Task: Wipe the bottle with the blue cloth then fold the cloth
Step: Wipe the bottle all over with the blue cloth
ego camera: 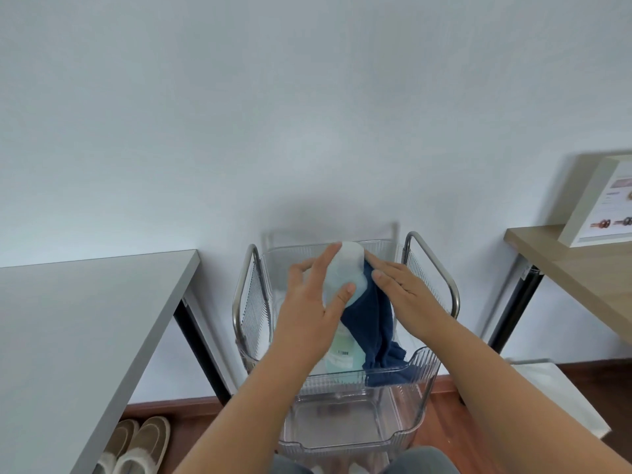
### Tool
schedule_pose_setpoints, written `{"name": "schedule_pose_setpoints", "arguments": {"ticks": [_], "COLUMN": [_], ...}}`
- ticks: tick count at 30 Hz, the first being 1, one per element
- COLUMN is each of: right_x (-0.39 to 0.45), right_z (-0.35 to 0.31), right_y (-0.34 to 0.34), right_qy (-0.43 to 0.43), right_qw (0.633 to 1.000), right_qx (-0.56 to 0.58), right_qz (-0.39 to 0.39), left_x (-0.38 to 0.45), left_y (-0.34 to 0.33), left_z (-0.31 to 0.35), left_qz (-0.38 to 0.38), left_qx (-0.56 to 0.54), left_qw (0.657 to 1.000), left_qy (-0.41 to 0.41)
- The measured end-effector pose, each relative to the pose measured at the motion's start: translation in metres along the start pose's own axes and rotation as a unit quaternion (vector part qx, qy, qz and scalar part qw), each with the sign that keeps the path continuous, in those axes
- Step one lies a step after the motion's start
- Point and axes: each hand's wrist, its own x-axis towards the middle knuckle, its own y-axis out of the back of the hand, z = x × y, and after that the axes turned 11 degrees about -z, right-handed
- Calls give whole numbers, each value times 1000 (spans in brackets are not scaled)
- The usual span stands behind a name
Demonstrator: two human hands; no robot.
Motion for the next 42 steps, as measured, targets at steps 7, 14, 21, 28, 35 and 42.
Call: {"name": "schedule_pose_setpoints", "arguments": {"ticks": [7,14,21,28,35,42], "right_x": [-9,11,21,12,14,13], "right_z": [-6,-11,-23,-19,-25,-22], "right_y": [-5,-3,-8,-18,-16,-22], "right_qy": [-10,37,34,-2,-14,-22], "right_qw": [1000,999,983,970,969,962], "right_qx": [-20,-26,179,244,247,267], "right_qz": [3,-5,-35,17,25,43], "left_x": [7,12,11,32,36,24], "left_y": [3,15,22,30,64,41], "left_z": [-1,-9,-5,20,13,35], "left_qz": [-27,-74,-79,48,-50,36], "left_qx": [-63,-92,-52,66,89,218], "left_qw": [998,993,996,996,994,975], "left_qy": [-13,2,-8,-38,-44,17]}}
